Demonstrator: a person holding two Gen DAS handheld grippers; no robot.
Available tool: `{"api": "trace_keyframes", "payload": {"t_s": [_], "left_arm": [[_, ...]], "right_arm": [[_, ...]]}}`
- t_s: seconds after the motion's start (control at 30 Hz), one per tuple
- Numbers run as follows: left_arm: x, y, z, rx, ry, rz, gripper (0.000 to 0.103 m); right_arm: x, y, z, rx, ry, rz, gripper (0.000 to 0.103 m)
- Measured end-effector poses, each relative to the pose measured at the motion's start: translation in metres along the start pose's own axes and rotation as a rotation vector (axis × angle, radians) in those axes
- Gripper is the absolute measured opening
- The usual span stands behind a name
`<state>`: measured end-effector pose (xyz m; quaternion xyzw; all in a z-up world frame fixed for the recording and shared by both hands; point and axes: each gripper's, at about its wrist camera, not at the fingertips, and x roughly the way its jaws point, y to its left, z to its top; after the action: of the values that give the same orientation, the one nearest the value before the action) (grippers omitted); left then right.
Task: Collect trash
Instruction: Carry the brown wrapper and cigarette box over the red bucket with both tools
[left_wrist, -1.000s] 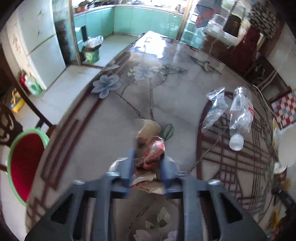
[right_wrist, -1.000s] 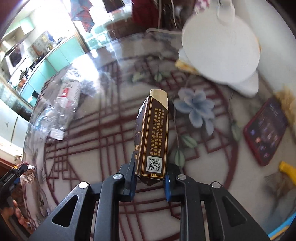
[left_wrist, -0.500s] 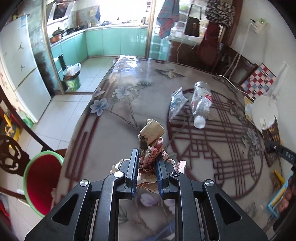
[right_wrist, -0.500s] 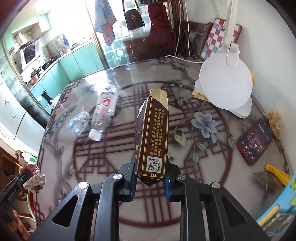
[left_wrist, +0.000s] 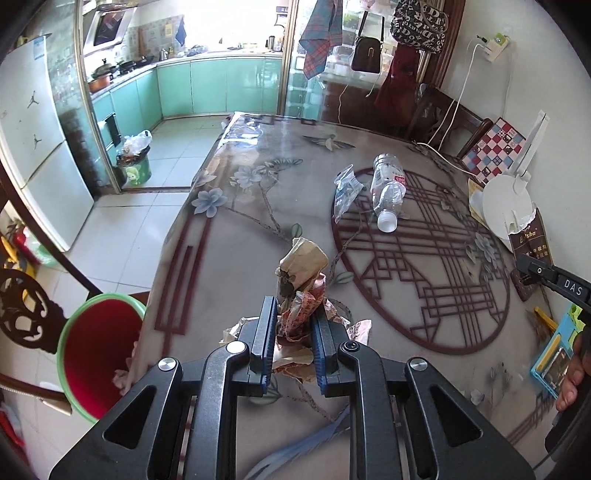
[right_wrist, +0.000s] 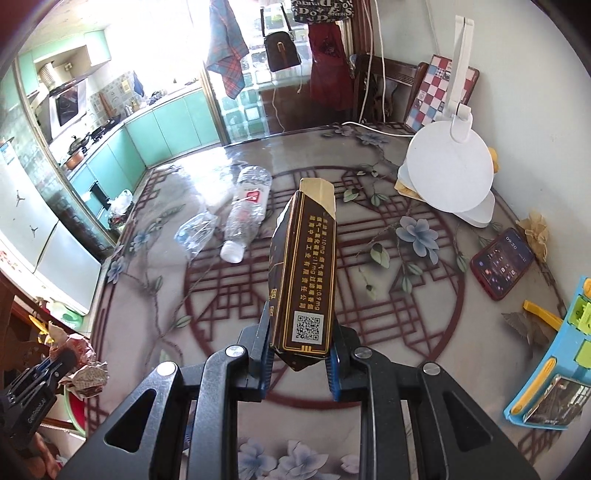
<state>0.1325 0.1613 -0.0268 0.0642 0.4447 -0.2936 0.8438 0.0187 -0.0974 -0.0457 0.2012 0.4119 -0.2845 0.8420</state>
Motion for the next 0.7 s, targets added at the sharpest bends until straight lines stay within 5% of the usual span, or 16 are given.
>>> {"api": "trace_keyframes", "payload": {"t_s": [0.7], "left_arm": [[-0.029, 0.061, -0.004, -0.066, -0.069, 0.061, 0.018]], "right_arm": [[-0.024, 0.084, -0.003, -0.120, -0.038, 0.081, 0.021]]}}
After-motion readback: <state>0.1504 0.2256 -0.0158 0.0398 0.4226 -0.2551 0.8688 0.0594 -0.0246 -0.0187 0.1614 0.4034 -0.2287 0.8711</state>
